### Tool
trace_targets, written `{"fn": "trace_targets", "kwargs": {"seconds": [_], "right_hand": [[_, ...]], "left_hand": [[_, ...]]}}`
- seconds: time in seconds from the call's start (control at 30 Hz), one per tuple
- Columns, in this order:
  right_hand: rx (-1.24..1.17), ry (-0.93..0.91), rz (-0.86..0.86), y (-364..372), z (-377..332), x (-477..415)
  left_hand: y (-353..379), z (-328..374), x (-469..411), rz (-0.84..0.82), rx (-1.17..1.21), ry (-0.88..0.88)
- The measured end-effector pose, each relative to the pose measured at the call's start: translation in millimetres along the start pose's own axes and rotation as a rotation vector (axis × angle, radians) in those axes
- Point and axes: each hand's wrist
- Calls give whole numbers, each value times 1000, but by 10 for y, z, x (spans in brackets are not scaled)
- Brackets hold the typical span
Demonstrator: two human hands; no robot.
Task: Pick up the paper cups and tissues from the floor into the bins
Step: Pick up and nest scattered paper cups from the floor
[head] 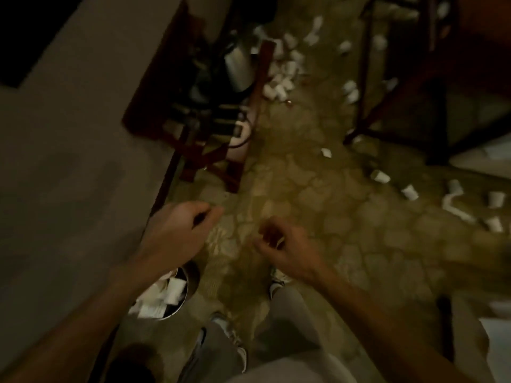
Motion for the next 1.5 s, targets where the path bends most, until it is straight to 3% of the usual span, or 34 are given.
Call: {"fn": "trace_targets", "kwargs": {"seconds": [0.13, 0.33, 0.63, 0.87, 1.1, 1.27, 1.43, 1.5], "right_hand": [[-149, 84, 208, -801, 425, 119], [-267, 195, 467, -2025, 1087, 157], [-360, 417, 556, -2996, 1967, -502], [-431, 560, 474, -3214, 2909, -1909], [-505, 609, 351, -2946, 4448, -3444], [-532, 623, 174, -2626, 5684, -4349], [-359, 531, 116, -2344, 6779, -5316], [-404, 504, 144, -2181, 7087, -5619]], "left_hand": [[526, 909, -631, -126, -91, 173], [1643, 2154, -1631, -300, -165, 291], [2870, 2626, -2911, -464, -120, 54], [3803, 2071, -4436, -519, -171, -80], [4982, 970, -6074, -486, -265, -77], [5969, 44, -6902, -507, -269, -67], [6797, -823, -7499, -475, -186, -9], [7046, -1118, -7670, -433, -153, -1]]}}
Point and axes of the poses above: each hand's wrist, its own x-axis away from the middle knuckle, its own y-axis out of the palm, z = x × y, and after that the axes turned 3 degrees about z, right-handed
